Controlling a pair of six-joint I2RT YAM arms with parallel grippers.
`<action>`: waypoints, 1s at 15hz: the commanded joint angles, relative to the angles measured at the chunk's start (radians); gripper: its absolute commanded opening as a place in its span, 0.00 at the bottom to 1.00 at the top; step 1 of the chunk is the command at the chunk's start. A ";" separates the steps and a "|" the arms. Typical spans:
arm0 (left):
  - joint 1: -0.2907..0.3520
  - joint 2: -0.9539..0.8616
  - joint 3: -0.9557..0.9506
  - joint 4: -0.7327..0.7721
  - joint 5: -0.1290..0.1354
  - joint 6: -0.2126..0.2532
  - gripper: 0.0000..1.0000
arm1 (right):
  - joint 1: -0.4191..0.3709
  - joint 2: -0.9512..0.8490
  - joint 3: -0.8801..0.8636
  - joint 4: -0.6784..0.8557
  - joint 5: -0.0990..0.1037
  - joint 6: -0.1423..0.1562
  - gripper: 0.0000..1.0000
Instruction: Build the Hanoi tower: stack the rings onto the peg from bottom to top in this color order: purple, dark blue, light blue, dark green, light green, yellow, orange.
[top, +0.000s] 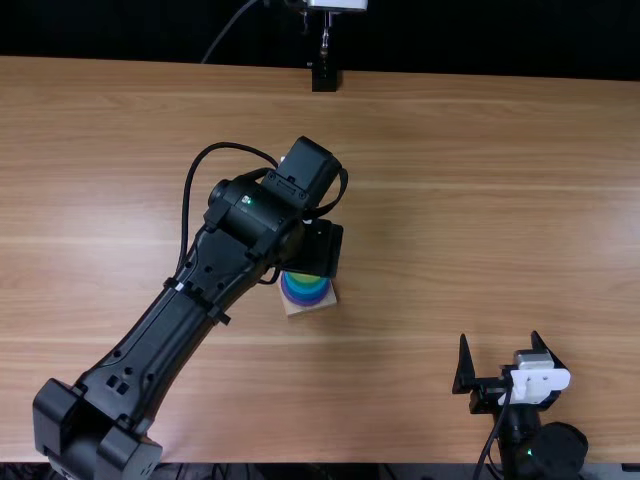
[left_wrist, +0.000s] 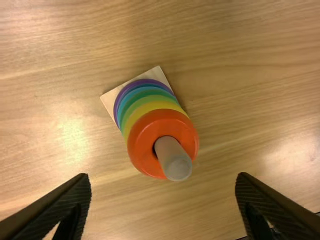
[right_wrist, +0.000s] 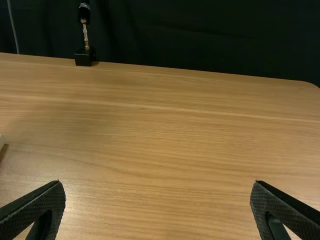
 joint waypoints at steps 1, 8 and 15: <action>0.020 0.009 -0.006 -0.001 -0.002 0.003 1.00 | -0.012 -0.013 -0.063 -0.076 -0.015 -0.007 1.00; 0.239 -0.182 -0.084 0.222 0.048 0.013 1.00 | -0.012 -0.013 -0.063 -0.076 -0.015 -0.007 1.00; 0.473 -0.564 -0.560 0.610 -0.011 0.405 1.00 | -0.012 -0.013 -0.063 -0.076 -0.015 -0.007 1.00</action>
